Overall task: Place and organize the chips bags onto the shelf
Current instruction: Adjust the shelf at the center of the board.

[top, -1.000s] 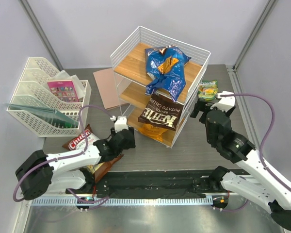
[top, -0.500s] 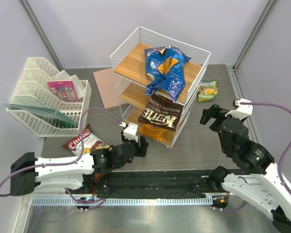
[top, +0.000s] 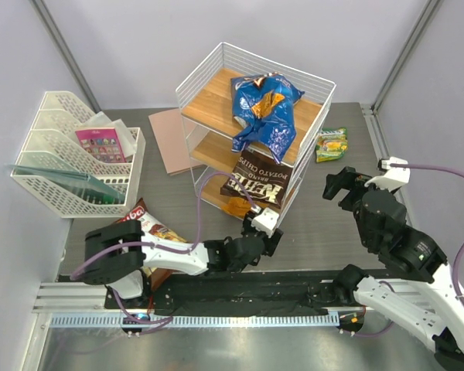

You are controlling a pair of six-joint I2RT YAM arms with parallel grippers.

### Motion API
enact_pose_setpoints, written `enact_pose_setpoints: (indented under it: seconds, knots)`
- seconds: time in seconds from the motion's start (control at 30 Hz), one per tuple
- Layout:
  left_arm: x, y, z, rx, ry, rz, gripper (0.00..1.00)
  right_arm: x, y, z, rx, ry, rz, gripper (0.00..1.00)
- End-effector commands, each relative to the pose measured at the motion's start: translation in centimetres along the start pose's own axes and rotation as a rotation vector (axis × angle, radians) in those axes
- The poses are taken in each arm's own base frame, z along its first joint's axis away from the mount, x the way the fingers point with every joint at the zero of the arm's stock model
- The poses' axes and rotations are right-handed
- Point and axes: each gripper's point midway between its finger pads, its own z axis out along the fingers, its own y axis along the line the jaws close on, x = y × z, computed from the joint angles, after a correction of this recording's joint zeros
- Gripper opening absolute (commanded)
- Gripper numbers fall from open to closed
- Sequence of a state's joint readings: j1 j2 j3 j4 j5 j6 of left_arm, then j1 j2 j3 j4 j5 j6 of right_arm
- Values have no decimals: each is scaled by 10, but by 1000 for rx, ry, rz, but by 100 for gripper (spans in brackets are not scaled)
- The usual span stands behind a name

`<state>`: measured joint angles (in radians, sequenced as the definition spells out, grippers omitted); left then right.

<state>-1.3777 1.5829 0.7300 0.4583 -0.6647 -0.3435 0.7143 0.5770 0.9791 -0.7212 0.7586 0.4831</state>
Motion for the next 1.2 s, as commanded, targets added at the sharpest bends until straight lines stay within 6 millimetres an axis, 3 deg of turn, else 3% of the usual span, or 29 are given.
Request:
enact_pose_setpoints:
  seconds: [0.0,0.13,0.47,0.6,0.87,1.17]
  knots:
    - [-63,-21,5,16,-188,-31,65,-23,2,-10,-29,-46,12,96]
    - [-67,-33,1,58,-229,-43,65,-21,0,-10,-28,-44,3,97]
    - [-63,-37,28,-30,-272,8,65,-24,2,-10,-38,-45,-14,97]
    - [-63,-33,41,-87,-291,23,56,-21,1,-12,-46,-44,-10,97]
    - [-63,-36,67,-105,-291,31,56,-22,-1,-12,-41,-49,-24,97]
    - [-59,-9,110,-151,-236,-57,59,-26,-3,-15,-41,-56,-25,97]
